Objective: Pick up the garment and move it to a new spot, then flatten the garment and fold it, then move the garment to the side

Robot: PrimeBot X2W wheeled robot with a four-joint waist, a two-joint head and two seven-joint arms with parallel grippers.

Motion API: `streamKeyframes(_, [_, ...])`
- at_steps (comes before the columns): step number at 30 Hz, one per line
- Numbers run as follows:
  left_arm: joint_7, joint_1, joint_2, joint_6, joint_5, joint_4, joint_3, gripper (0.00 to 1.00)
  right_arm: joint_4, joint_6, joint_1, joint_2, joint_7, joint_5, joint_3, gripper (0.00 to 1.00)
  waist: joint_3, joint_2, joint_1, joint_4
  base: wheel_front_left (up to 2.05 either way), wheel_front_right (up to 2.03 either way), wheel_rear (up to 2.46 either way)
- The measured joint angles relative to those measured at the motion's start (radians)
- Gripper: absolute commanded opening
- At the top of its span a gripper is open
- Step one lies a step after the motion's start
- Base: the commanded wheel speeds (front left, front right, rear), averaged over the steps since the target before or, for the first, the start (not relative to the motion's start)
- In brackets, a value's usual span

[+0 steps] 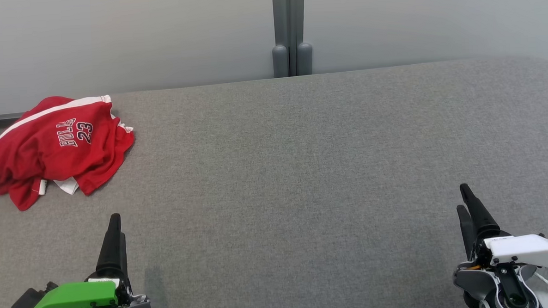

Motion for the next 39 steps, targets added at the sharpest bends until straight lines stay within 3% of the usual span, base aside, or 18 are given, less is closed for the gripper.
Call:
streamKeyframes(18, [-0.073, 0.004, 0.001, 0.088, 0.359, -0.092, -0.081, 1.00, -0.089, 0.000, 0.033, -0.002, -0.073, -0.414, 0.027, 1.00, 0.000, 0.0000, 0.0000, 0.003, 0.00, 0.00, 0.00])
streamKeyframes(39, [-0.141, 0.014, 0.002, 0.151, 0.749, -0.081, -0.170, 1.00, -0.110, 0.000, 0.056, -0.004, -0.140, -0.741, 0.066, 1.00, -0.003, 0.0000, 0.0000, 0.009, 0.00, 0.00, 0.00])
